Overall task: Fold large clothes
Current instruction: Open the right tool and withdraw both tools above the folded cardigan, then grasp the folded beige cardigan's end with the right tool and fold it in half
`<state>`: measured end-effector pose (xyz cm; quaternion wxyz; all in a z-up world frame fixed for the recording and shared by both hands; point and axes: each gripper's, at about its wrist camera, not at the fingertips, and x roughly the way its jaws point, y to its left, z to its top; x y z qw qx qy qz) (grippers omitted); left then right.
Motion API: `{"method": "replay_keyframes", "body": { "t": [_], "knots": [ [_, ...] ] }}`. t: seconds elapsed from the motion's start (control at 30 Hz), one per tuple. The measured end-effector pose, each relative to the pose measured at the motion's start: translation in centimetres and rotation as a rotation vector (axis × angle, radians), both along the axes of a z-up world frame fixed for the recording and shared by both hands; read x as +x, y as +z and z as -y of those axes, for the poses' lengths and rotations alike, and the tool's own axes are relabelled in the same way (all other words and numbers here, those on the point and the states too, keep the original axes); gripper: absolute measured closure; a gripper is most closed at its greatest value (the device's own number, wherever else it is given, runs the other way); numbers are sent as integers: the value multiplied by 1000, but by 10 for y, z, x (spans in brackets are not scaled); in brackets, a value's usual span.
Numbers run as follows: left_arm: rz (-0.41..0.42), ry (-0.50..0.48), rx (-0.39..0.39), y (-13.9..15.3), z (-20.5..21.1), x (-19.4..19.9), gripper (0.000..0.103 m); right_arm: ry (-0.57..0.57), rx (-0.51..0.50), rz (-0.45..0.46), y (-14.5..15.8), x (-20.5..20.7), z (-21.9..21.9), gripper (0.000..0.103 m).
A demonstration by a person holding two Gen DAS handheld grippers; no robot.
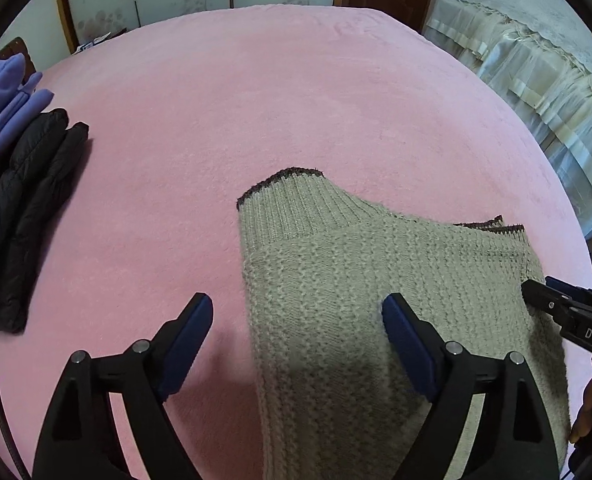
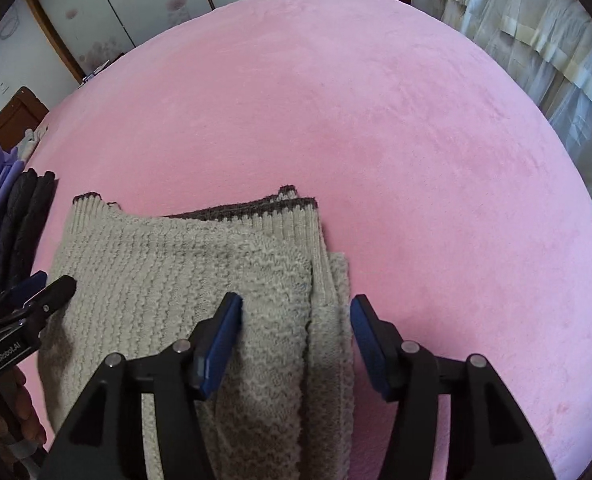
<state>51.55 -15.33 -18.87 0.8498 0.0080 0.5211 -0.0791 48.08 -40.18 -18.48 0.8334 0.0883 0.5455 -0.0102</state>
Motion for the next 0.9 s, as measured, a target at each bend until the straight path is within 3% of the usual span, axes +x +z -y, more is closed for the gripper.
{"method": "replay_keyframes", "body": {
  "t": [0.13,0.4,0.6,0.73,0.9],
  "knots": [
    [18,-8,-25,27,2,-17,16,37,-82,14,25,-15,-18,47],
    [30,-14,-73,86,0,-79,1,84,-120,68,85,-78,-49,42],
    [-15,-18,-100,103,-9,-112,1,94,-171,64,101,-105,-62,31],
    [-42,-6,-104,102,-14,-126,1,102,-153,72,108,-123,-63,19],
    [-74,9,-104,94,-19,-138,1,91,-112,51,108,-136,-60,14]
  ]
}}
